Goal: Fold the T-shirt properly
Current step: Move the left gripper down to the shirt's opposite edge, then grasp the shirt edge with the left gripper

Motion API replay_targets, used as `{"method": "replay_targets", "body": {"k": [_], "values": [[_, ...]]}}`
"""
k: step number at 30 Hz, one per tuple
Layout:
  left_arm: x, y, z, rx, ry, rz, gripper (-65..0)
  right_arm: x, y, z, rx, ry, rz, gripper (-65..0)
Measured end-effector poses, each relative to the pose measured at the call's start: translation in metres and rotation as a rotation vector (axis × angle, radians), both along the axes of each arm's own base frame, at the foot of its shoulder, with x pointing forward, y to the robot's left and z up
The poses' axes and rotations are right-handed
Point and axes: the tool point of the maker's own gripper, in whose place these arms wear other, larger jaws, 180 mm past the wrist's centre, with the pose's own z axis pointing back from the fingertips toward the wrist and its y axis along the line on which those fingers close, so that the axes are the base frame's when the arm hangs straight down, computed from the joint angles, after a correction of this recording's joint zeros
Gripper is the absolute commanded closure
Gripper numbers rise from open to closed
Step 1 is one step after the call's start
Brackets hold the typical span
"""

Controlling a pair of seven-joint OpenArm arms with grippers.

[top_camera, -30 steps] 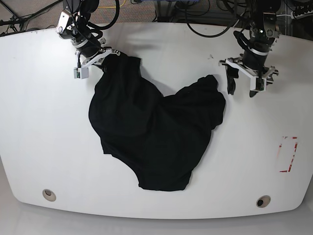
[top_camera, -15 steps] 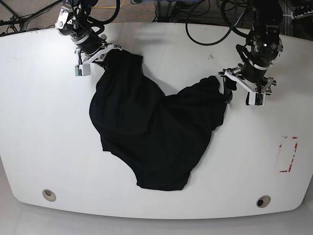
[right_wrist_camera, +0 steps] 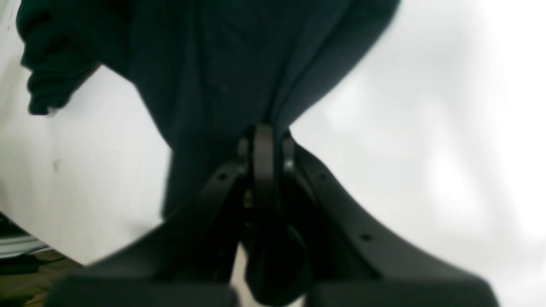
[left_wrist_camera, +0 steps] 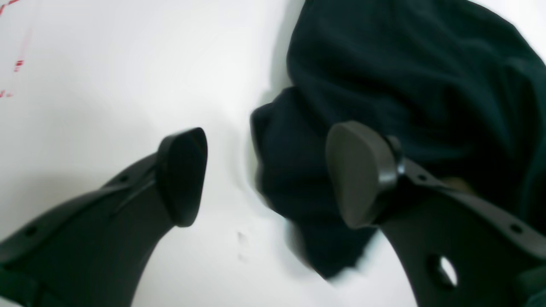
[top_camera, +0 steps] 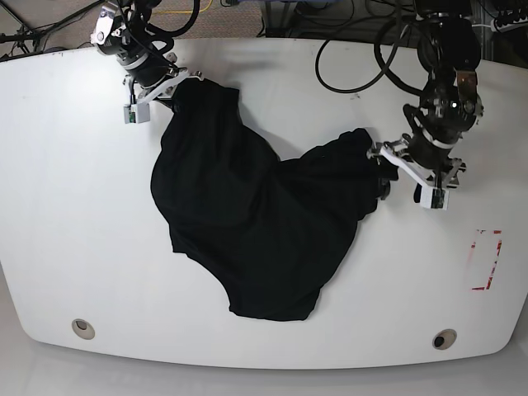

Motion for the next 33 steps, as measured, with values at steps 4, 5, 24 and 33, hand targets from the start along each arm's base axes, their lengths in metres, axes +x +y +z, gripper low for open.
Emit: {"method": "replay_targets", "body": {"k": [4,5,24,33], "values": [[0.011,0.009,0.003,0.004,-0.019,0.025,-43.0,0.006,0.001,0.003,0.005,-0.016,-0.001,0.0],[0.014,0.010,0.004,0.003,-0.027,0.027,-43.2,0.006,0.001,0.004,0.006,-0.020,-0.003,0.0],[0.047,0.006,-0.019,-0.058,0.047,0.053,-42.2,0.004,-0.012,0.002,-0.051,-0.005,0.033,0.0],[0.065,0.009,-0.037,-0.098,0.115,0.070,-43.9,-0.001,-0.010,-0.003,-0.046,0.019,0.022,0.0]]}}
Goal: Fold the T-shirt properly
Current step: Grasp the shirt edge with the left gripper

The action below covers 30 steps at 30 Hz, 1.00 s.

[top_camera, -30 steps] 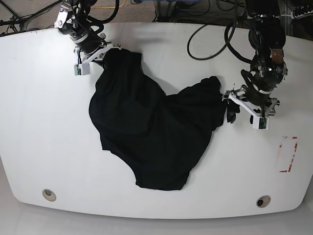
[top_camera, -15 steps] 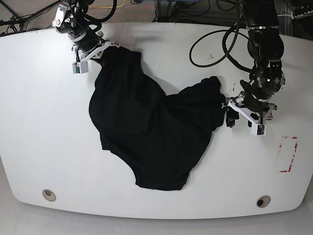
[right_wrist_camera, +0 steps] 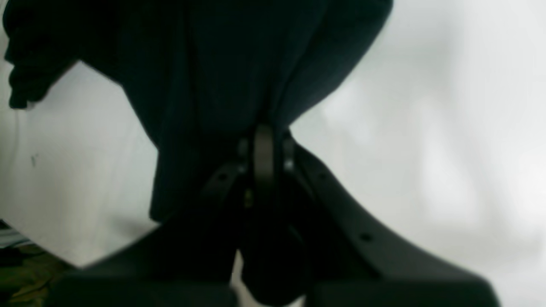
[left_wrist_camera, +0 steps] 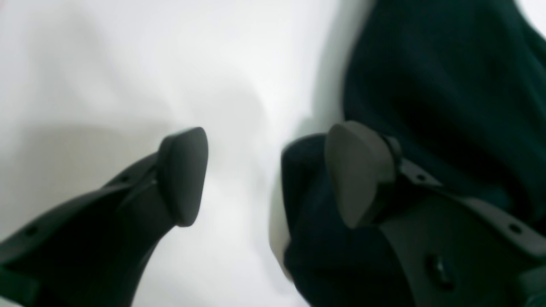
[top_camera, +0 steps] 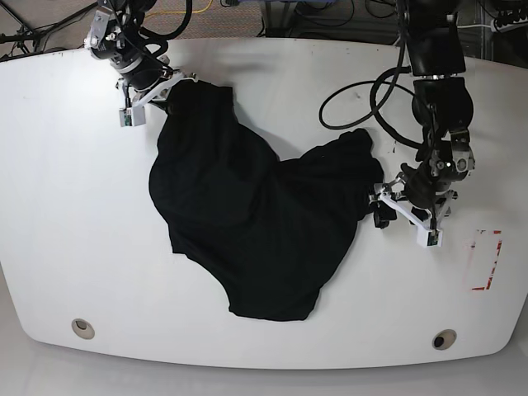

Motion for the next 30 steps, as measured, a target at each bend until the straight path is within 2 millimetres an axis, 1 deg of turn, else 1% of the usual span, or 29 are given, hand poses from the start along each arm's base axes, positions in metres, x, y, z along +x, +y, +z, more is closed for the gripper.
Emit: {"method": "replay_targets", "body": {"k": [4,8,12,16,24,27,30], "values": [[0.008,0.002,-0.002,-0.010,0.006,0.010,-44.0,-0.001,0.003,-0.001,0.006,0.002,0.001,0.0],[0.010,-0.001,-0.010,-0.018,0.015,0.009,-44.2,0.001,0.000,0.002,-0.002,-0.006,0.003,0.0],[0.006,-0.009,-0.025,-0.024,0.061,-0.004,-44.3,0.003,0.000,0.004,-0.004,-0.013,0.004,0.0],[0.005,-0.014,-0.034,-0.030,0.088,-0.011,-44.1,0.003,0.002,0.004,0.000,-0.013,0.006,0.0],[0.001,-0.020,-0.052,0.025,0.123,-0.057,-42.9,0.001,0.002,0.002,0.001,-0.005,0.003,0.0],[0.002,-0.021,-0.055,0.062,0.118,-0.073,-42.2,0.001,0.002,0.002,0.001,-0.003,0.005,0.0],[0.001,-0.021,-0.059,0.140,0.129,-0.106,-39.5,0.002,0.002,0.002,0.001,-0.005,0.005,0.0]]}}
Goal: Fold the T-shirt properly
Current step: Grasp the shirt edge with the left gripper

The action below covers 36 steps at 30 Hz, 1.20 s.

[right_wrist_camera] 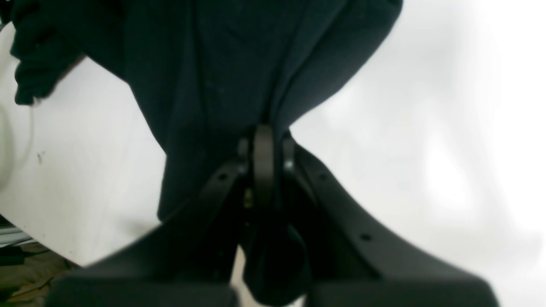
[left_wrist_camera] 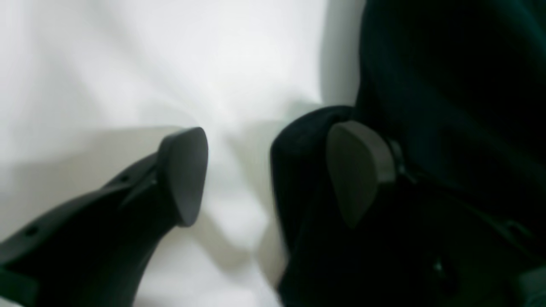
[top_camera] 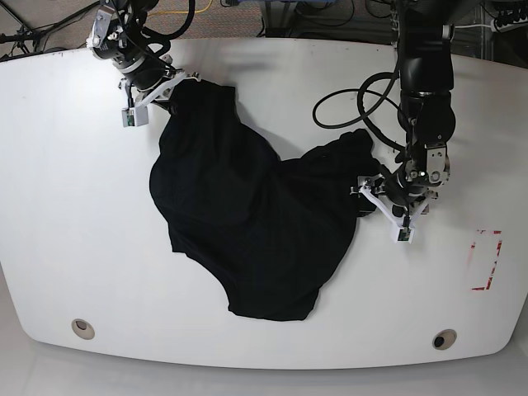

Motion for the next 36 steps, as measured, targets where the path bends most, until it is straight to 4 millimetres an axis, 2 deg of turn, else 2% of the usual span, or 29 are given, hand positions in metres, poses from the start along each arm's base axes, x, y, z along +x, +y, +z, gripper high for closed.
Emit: {"method": "replay_targets", "body": {"k": [5,15,27,33,36], "values": [[0.004,-0.004,-0.003,0.031,-0.013,-0.025,-34.6,0.001,0.000,0.000,-0.002,-0.001,0.002,0.0],[0.014,-0.022,-0.005,0.006,-0.005,-0.068,-41.9,-0.001,0.000,-0.001,-0.005,0.006,0.004,-0.1],[0.015,-0.046,-0.004,0.036,0.036,-0.187,-42.3,-0.002,0.001,-0.003,-0.003,0.011,0.005,-0.1],[0.014,-0.050,-0.004,0.036,0.033,-0.204,-32.2,-0.002,0.000,-0.003,-0.006,0.012,0.006,0.0],[0.014,-0.050,-0.005,0.033,0.032,-0.205,-23.7,-0.002,0.000,-0.003,-0.006,0.012,0.005,-0.1]]}}
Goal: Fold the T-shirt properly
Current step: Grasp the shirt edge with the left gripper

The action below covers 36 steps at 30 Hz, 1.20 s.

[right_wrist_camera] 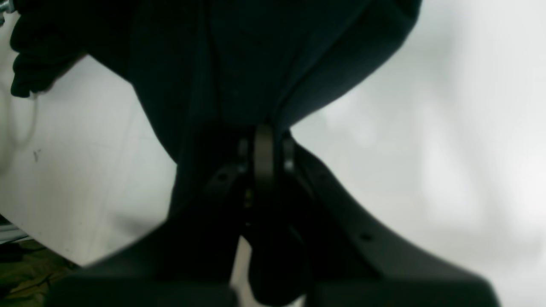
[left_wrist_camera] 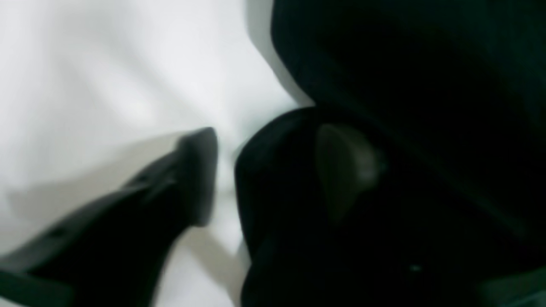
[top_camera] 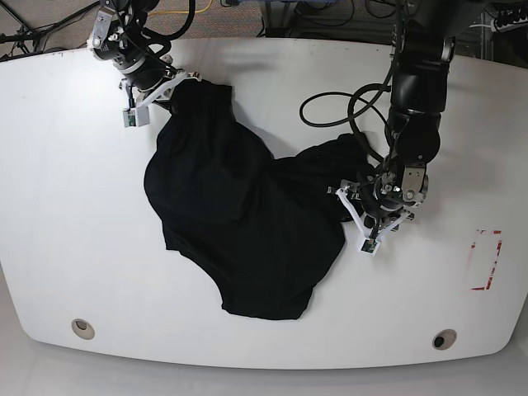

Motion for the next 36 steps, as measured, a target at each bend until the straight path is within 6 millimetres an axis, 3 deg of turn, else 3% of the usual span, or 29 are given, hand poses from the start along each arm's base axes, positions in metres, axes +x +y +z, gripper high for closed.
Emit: {"method": "replay_targets", "body": {"k": [1,10,21,36], "values": [[0.000,0.000,0.000,-0.004,-0.002,-0.003,-20.5,0.000,0.000,0.000,0.000,0.000,-0.001,-0.1],[0.003,0.010,0.002,-0.011,-0.021,0.021,-13.7,-0.001,-0.003,-0.001,-0.011,0.002,-0.004,0.0],[-0.003,0.037,0.003,0.036,-0.023,0.039,-1.4,-0.001,-0.015,0.000,-0.046,0.005,0.007,0.0],[-0.011,0.026,0.006,0.047,-0.026,0.004,-0.4,0.007,-0.020,0.004,-0.092,-0.010,0.028,0.0]]}}
